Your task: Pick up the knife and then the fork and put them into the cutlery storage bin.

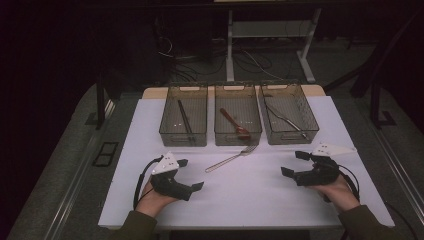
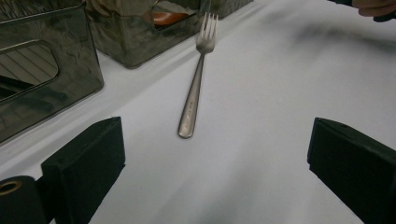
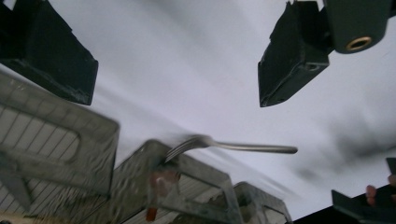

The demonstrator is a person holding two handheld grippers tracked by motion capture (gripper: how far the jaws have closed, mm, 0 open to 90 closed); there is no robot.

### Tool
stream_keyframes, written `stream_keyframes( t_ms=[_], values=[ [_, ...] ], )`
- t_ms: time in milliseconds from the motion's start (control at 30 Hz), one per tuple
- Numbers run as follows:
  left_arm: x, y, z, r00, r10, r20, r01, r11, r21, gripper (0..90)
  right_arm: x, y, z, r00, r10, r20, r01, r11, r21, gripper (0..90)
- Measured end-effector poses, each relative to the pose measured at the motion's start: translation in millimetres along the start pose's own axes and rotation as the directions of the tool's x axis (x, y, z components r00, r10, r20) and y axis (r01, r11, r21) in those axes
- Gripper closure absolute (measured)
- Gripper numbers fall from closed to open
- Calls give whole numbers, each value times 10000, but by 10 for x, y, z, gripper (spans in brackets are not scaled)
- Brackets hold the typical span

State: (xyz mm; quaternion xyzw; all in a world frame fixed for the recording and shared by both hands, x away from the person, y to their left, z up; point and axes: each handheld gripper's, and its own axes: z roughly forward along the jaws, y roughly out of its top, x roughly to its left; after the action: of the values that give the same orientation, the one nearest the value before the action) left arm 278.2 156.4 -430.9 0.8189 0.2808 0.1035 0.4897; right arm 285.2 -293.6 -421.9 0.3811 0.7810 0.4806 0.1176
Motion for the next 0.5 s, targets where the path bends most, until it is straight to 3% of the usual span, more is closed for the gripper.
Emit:
stream_keyframes(
  t_ms=[133,267,500],
  values=[
    [-5,40,19,9999,-112,69,112,9999,94,81,38,-129,-30,10000,36,34,-36,10000,-36,115],
    [1,130,69,10000,37,87,-38,9998,219,170,54,-230,-52,9984,54,569,-69,9996,272,115],
    [41,320,267,9995,292,106,-297,9985,467,462,68,-270,-91,9978,61,659,-82,9995,312,115]
  ],
)
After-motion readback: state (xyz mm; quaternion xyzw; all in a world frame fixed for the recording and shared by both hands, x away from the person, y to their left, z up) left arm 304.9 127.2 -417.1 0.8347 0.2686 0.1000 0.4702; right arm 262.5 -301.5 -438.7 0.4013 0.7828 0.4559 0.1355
